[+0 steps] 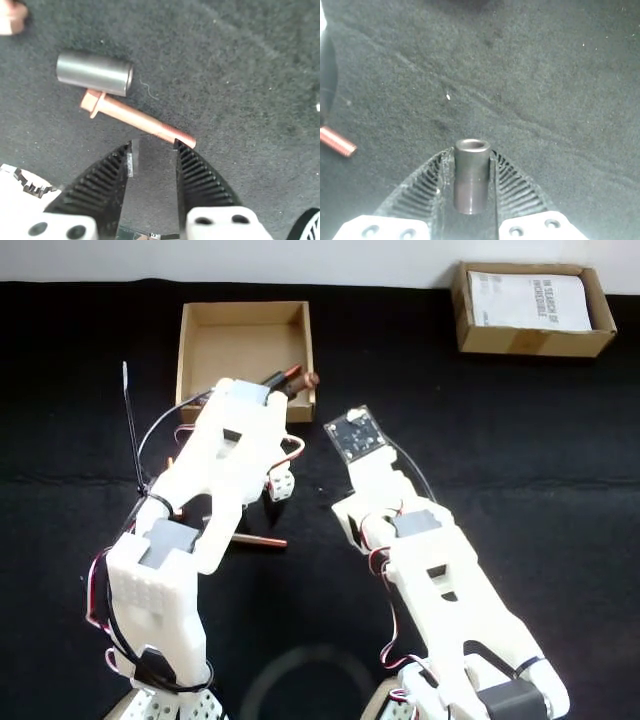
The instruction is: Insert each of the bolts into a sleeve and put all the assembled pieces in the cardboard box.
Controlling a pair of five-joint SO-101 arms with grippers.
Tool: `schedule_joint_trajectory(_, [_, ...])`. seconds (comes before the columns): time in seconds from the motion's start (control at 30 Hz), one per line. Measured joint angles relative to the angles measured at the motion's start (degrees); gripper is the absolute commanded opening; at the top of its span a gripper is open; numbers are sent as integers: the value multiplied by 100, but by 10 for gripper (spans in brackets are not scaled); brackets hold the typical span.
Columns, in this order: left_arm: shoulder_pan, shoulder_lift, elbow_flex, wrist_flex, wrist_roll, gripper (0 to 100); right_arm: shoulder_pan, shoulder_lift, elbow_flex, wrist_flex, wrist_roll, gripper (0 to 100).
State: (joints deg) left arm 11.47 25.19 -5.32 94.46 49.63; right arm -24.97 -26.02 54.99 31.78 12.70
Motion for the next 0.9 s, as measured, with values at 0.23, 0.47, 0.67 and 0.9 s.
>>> schedule_joint_trajectory(0.23, [0, 18, 413, -18, 0, 123, 0, 0, 0, 0, 9, 8])
schedule_joint_trajectory(0.47, [0, 18, 976, -703, -123, 123, 0, 0, 44, 0, 149, 8])
schedule_joint_trajectory(0.67, [-53, 9, 1178, -1073, -167, 123, 0, 0, 62, 0, 290, 8])
schedule_joint_trajectory(0.9, [-44, 9, 1011, -1090, -167, 123, 0, 308, 53, 0, 290, 8])
